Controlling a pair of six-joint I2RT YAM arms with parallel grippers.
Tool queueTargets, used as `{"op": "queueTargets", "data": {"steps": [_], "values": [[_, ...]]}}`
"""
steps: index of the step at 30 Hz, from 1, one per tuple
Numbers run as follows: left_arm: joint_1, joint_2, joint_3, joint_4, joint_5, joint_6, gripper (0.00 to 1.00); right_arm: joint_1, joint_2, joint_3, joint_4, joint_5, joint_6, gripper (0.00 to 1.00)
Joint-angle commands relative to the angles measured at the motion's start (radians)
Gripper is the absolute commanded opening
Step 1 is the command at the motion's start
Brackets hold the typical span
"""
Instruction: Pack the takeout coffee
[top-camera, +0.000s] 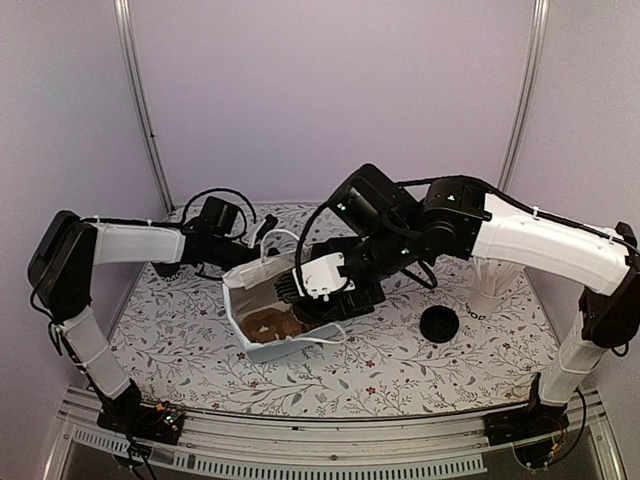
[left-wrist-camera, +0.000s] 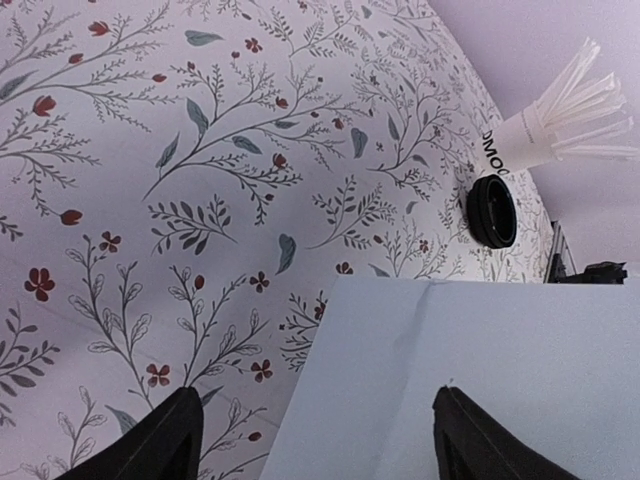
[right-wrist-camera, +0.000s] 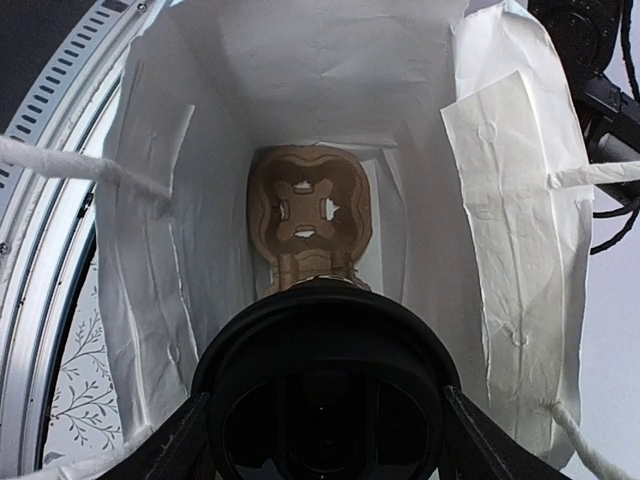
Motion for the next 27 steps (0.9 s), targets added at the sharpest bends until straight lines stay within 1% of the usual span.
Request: {"op": "queueTargets", "data": {"steps": [1, 7, 8, 17, 22, 27], "values": [[-0.014, 0.017, 0.033, 0.036, 0.032, 0.001, 0.79, 0.033, -0.035, 0.006, -0.088, -0.034, 0.036, 0.49], [-0.033, 0.034, 0.028, 0.054, 0.039, 0.001, 0.79, 0.060, -0.076, -0.103, -0.084, 0.020, 0.024, 0.49], [-0.037, 0.039, 0.023, 0.061, 0.042, 0.000, 0.79, 0.060, -0.075, -0.110, -0.077, 0.055, 0.020, 0.49], [-0.064, 0.068, -0.013, 0.119, 0.078, -0.015, 0.79, 0.061, -0.053, -0.179, 0.046, 0.175, -0.020, 0.48], [-0.063, 0.085, -0.014, 0.137, 0.089, -0.009, 0.78, 0.061, -0.035, -0.167, 0.080, 0.187, -0.024, 0.48], [-0.064, 0.099, -0.010, 0.161, 0.101, -0.005, 0.78, 0.061, -0.019, -0.177, 0.150, 0.231, -0.027, 0.48]]}}
